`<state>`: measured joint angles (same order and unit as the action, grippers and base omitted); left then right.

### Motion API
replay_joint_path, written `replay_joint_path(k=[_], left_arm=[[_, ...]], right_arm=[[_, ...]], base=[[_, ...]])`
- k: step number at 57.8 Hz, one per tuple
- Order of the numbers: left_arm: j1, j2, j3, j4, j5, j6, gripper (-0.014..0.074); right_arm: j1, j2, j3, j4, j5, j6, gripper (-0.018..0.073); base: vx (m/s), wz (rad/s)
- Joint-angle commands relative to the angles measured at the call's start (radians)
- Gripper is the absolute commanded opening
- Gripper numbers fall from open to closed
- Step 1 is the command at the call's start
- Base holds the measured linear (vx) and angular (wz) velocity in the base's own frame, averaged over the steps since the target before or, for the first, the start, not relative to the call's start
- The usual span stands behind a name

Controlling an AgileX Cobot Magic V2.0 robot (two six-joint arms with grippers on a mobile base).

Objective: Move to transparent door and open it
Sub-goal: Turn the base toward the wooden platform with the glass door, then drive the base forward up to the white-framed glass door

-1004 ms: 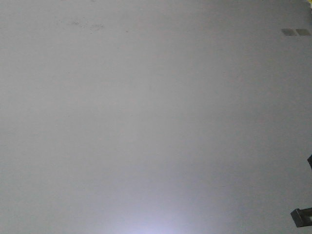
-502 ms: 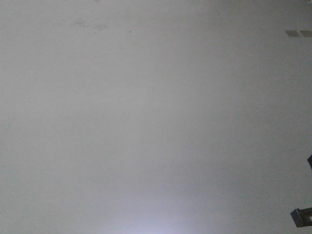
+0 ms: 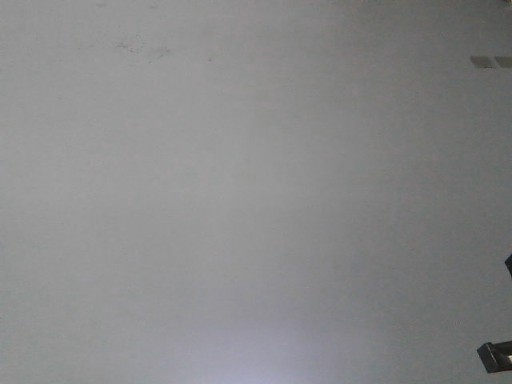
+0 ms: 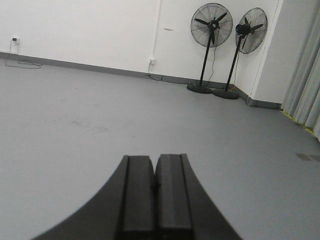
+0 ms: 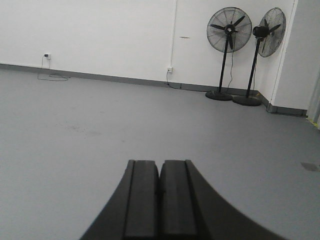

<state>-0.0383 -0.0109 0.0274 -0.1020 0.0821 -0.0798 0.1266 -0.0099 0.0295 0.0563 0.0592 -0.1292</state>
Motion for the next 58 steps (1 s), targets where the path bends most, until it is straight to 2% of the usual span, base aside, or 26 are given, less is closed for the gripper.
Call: replay_joint_path(k=[1,20,58], left_arm=[[-0.007,-0.011,0.030,-0.003,-0.082,-0.008,0.0004],[-0.007,-0.011,0.030,-0.003,-0.082,-0.008,0.0004],[-0.007,-0.011,0.030,-0.003,-0.082,-0.008,0.0004]], right_arm=[[-0.006,-0.014,0.014,-0.006,-0.085,-0.005,0.0000],[-0.006,-0.014,0.014,-0.006,-0.085,-0.005,0.0000],[-0.006,-0.014,0.014,-0.006,-0.085,-0.005,0.0000]], base=[[0.28,0.06],[0.34,0.30],[0.41,0.55]])
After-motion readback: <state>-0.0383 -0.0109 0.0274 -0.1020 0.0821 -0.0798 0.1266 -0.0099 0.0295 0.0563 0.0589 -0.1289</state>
